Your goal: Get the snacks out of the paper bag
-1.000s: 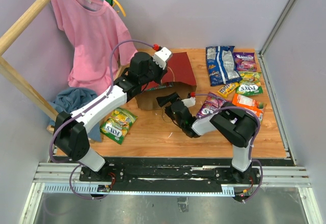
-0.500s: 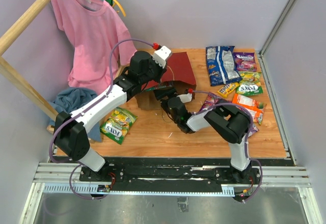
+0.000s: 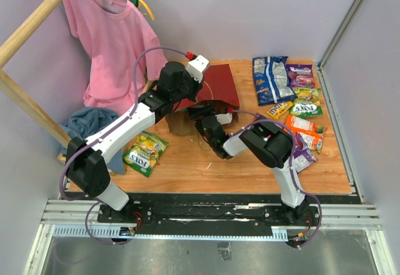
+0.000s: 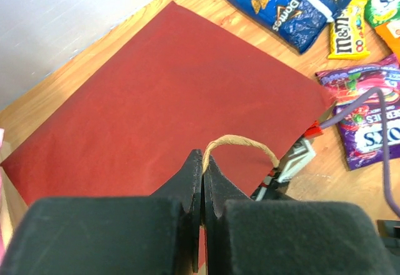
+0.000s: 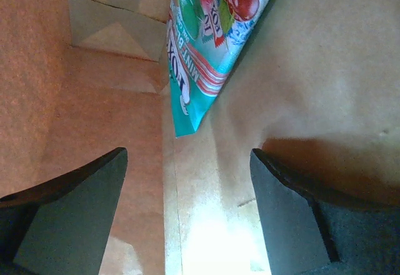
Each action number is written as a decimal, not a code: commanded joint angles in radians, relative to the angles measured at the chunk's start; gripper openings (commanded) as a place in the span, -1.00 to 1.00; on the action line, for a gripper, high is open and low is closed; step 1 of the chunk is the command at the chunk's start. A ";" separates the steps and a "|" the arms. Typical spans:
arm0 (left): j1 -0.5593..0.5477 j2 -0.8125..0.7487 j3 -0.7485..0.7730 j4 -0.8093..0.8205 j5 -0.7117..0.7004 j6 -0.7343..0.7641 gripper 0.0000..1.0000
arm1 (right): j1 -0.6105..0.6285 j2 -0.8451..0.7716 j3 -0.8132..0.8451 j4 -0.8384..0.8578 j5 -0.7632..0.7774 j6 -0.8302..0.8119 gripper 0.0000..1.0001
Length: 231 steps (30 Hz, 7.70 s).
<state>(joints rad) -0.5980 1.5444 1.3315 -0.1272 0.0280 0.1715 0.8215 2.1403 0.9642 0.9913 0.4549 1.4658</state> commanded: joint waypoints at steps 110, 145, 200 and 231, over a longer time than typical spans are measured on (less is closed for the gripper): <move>0.060 0.160 0.219 -0.083 -0.056 -0.286 -0.99 | 0.067 -1.256 -0.656 -1.073 -0.083 -0.001 -0.98; 0.070 0.159 0.246 -0.163 -0.073 -0.268 -0.99 | 0.100 -0.285 0.089 -0.822 -0.516 -0.350 -0.99; 0.092 0.129 0.251 -0.186 -0.057 -0.254 -0.99 | -0.328 -0.300 0.065 -0.862 -0.699 -0.994 -0.32; 0.098 0.030 0.204 -0.140 -0.011 -0.258 -0.99 | -0.396 -0.623 0.046 -0.972 -0.760 -1.017 -0.99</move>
<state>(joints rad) -0.5110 1.6451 1.5402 -0.3176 -0.0242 -0.0772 0.4629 1.6192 1.0084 0.0612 -0.2611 0.4793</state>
